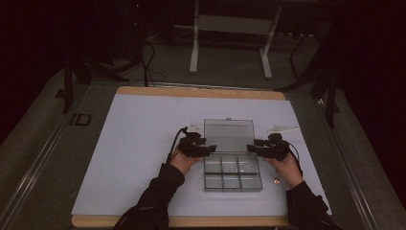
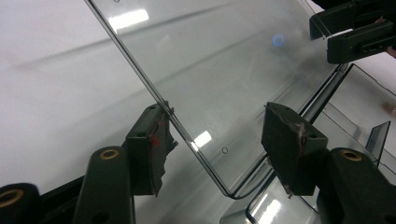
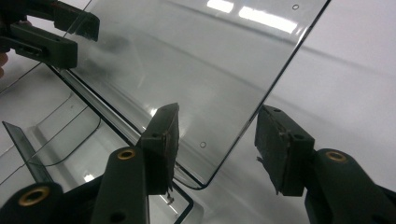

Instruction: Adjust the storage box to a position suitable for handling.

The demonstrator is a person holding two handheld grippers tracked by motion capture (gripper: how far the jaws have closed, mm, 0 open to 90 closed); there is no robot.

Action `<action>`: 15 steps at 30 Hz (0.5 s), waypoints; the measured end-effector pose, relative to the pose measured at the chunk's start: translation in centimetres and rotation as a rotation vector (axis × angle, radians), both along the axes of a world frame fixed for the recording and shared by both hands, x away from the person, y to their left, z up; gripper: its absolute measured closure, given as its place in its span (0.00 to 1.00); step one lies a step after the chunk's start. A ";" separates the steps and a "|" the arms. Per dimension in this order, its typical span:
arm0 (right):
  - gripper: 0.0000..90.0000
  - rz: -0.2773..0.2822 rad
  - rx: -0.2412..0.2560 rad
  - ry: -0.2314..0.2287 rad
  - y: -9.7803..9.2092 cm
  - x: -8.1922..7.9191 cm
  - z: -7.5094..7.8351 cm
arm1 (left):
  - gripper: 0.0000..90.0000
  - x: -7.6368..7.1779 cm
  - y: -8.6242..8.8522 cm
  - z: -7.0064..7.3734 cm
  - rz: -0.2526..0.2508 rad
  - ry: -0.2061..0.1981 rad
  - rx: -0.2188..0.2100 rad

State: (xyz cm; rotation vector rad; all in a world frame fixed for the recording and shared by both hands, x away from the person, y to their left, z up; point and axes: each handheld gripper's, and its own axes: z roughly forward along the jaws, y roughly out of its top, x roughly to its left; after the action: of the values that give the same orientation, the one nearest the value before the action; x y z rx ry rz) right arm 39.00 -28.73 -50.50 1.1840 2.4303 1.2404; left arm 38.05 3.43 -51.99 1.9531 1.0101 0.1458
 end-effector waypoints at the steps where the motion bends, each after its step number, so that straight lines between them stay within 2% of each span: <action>1: 0.54 -0.004 0.001 0.005 0.0 0.0 0.0 | 0.46 0.1 0.0 0.0 0.000 0.006 -0.003; 4: 0.53 -0.012 0.002 0.022 0.0 0.1 0.0 | 0.45 0.1 0.0 -0.1 0.008 0.018 -0.006; 8: 0.53 -0.017 -0.001 0.034 0.0 0.2 -0.1 | 0.41 0.4 0.2 -0.3 0.028 0.055 -0.021; 15: 0.53 -0.017 0.004 0.044 -0.1 0.2 -0.2 | 0.41 0.6 0.3 -0.5 0.032 0.089 -0.047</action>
State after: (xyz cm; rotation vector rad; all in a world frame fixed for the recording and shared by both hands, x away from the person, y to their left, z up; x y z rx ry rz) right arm 39.23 -28.80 -50.72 1.2428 2.4446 1.2279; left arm 38.65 3.78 -52.52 1.9151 1.0933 0.0530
